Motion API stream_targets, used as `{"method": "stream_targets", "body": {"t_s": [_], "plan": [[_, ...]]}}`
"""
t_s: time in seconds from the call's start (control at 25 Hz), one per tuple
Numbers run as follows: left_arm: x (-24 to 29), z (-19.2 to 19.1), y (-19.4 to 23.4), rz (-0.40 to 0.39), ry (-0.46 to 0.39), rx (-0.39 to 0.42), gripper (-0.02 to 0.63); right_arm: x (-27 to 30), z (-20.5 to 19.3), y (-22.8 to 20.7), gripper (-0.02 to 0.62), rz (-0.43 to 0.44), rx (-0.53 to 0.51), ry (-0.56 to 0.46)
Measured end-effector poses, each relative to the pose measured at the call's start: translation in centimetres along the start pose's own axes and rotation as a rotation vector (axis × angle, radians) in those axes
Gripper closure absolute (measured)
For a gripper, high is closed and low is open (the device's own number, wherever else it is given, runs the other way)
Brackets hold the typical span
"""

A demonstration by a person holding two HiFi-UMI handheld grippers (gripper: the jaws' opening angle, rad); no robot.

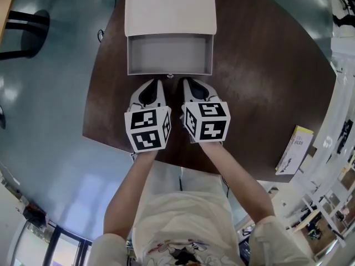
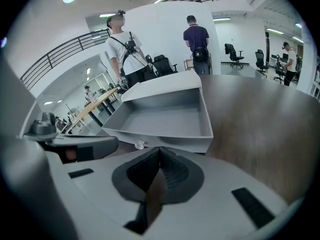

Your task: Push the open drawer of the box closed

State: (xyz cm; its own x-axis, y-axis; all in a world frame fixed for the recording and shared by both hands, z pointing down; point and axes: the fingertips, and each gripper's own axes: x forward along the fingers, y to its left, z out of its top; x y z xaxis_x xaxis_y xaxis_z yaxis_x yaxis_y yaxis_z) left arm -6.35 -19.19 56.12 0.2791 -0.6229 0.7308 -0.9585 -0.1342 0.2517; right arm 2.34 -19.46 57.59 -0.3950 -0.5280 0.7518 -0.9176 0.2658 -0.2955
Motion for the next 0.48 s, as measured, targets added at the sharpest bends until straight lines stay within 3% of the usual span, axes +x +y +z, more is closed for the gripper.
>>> {"method": "stream_targets", "body": {"t_s": [0.48], "plan": [[1.06,0.79,0.32,-0.019,0.004,-0.004,0.6,0.6,0.84,-0.4,0.589,-0.019,0.044,-0.011]]}}
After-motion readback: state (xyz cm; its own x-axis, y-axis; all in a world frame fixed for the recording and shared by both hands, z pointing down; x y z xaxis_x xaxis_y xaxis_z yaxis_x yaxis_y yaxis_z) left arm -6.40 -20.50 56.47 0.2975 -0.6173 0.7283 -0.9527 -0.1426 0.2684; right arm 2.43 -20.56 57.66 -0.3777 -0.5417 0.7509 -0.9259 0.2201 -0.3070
